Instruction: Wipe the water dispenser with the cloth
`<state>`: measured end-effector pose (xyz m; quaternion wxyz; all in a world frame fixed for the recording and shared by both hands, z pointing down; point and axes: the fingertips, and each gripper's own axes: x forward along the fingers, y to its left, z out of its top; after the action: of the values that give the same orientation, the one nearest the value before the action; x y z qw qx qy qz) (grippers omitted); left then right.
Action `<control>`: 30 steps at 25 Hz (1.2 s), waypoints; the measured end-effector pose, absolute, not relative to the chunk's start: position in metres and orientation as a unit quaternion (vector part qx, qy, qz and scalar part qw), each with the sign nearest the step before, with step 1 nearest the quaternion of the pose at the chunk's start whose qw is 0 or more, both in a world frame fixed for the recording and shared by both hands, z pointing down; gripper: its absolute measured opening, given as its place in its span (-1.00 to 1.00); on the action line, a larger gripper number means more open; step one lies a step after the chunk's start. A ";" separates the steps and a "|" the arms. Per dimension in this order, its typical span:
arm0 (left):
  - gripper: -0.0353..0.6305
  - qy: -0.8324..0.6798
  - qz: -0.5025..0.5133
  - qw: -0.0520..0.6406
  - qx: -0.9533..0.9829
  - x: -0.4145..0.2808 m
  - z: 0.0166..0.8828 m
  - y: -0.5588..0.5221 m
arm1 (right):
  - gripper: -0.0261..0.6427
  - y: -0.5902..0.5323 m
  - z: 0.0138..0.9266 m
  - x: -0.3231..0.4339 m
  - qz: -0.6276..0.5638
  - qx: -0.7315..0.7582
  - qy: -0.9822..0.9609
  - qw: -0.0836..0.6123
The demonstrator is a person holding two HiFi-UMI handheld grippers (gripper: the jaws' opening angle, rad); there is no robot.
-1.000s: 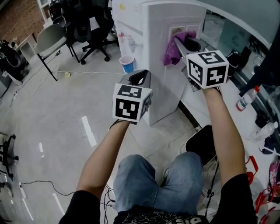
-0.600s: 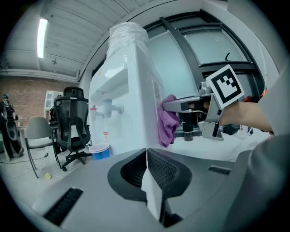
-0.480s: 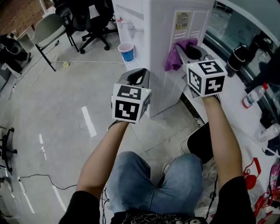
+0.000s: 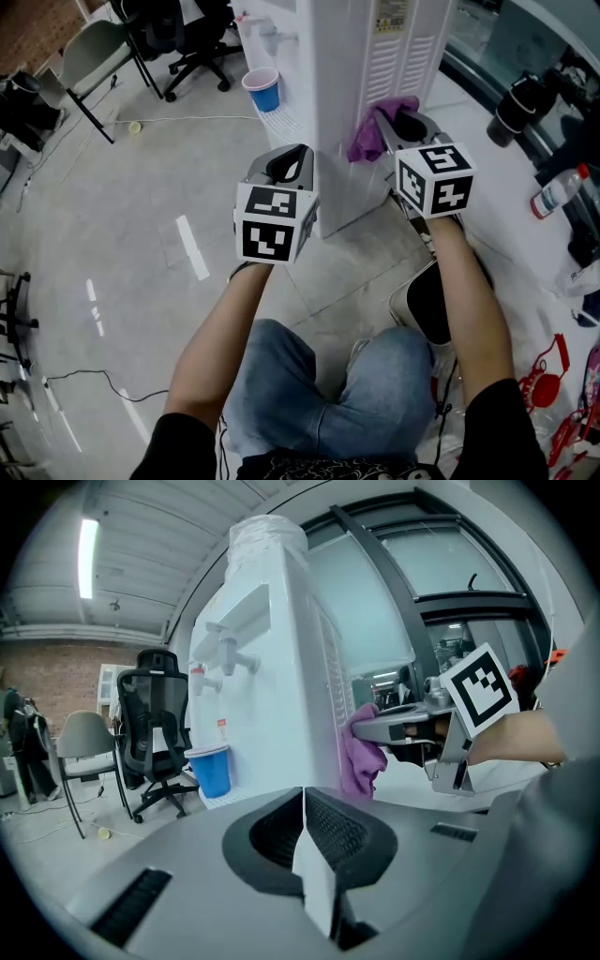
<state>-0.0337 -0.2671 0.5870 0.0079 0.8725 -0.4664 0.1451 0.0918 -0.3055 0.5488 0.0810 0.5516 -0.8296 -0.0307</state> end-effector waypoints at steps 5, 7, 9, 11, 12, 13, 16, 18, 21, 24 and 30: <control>-0.81 -0.474 0.154 0.010 0.867 -0.035 0.611 -0.267 | -0.83 -0.303 0.596 0.095 -0.003 0.554 -0.828 0.085; -0.81 -0.474 0.157 0.012 0.866 -0.034 0.619 -0.267 | -0.83 -0.305 0.614 0.097 0.010 0.555 -0.828 0.085; -0.81 -0.472 0.158 0.013 0.867 -0.031 0.625 -0.265 | -0.83 -0.306 0.634 0.098 0.025 0.557 -0.826 0.082; -0.81 -0.469 0.159 0.012 0.869 -0.029 0.631 -0.264 | -0.83 -0.308 0.654 0.100 0.040 0.559 -0.825 0.078; -0.81 -0.469 0.160 0.013 0.869 -0.029 0.635 -0.264 | -0.83 -0.308 0.664 0.100 0.048 0.559 -0.824 0.076; -0.81 -0.469 0.162 0.014 0.868 -0.029 0.637 -0.263 | -0.83 -0.309 0.674 0.100 0.057 0.560 -0.823 0.076; -0.81 -0.470 0.165 0.015 0.867 -0.028 0.645 -0.262 | -0.83 -0.308 0.702 0.102 0.078 0.562 -0.820 0.078; -0.81 -0.472 0.165 0.016 0.866 -0.028 0.649 -0.261 | -0.83 -0.308 0.720 0.102 0.090 0.563 -0.818 0.082; -0.81 -0.474 0.169 0.019 0.864 -0.028 0.656 -0.262 | -0.83 -0.308 0.746 0.102 0.108 0.563 -0.815 0.088; -0.81 -0.473 0.176 0.022 0.863 -0.029 0.663 -0.262 | -0.83 -0.311 0.770 0.101 0.128 0.564 -0.810 0.092; -0.81 -0.475 0.192 0.025 0.859 -0.036 0.676 -0.262 | -0.83 -0.315 0.810 0.106 0.163 0.567 -0.801 0.102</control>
<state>-0.0356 -0.2619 0.6760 0.0246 0.8586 -0.4747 0.1922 0.1062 -0.3146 0.8103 0.1017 0.5669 -0.8010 0.1634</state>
